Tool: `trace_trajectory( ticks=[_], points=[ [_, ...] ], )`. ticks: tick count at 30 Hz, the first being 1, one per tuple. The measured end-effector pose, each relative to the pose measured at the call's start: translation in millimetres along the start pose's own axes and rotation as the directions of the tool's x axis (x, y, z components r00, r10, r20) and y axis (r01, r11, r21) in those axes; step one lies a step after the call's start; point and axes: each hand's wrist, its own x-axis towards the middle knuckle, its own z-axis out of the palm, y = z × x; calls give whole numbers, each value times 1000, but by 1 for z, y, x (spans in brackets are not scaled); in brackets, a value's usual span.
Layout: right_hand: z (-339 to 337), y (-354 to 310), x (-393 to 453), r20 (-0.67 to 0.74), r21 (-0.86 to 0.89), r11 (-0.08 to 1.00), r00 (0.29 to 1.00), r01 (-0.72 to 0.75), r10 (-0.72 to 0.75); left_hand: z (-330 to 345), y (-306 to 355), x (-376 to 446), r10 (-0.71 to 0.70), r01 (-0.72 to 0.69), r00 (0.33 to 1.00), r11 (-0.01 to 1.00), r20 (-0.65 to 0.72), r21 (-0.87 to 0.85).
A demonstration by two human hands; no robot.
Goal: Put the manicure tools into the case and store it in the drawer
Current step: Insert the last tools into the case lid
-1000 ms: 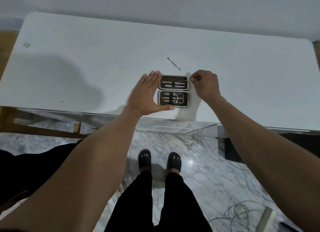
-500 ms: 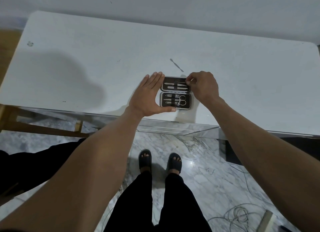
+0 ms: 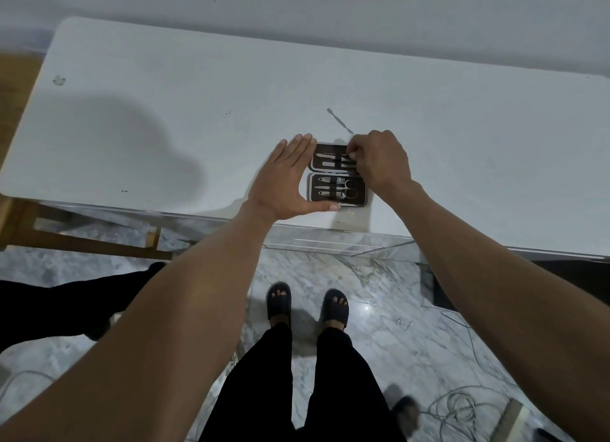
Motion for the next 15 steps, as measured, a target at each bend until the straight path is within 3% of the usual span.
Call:
trace_trajectory(
  ticks=[9,15],
  points=[
    [-4,1,3,-29,97,995,999,-22,25,0,1,0,4,-5,1000,1000,-15,-13],
    [-10,6,19,-113,195,967,976,-161,186,2,-1,0,7,-8,1000,1000,-18,-12]
  ],
)
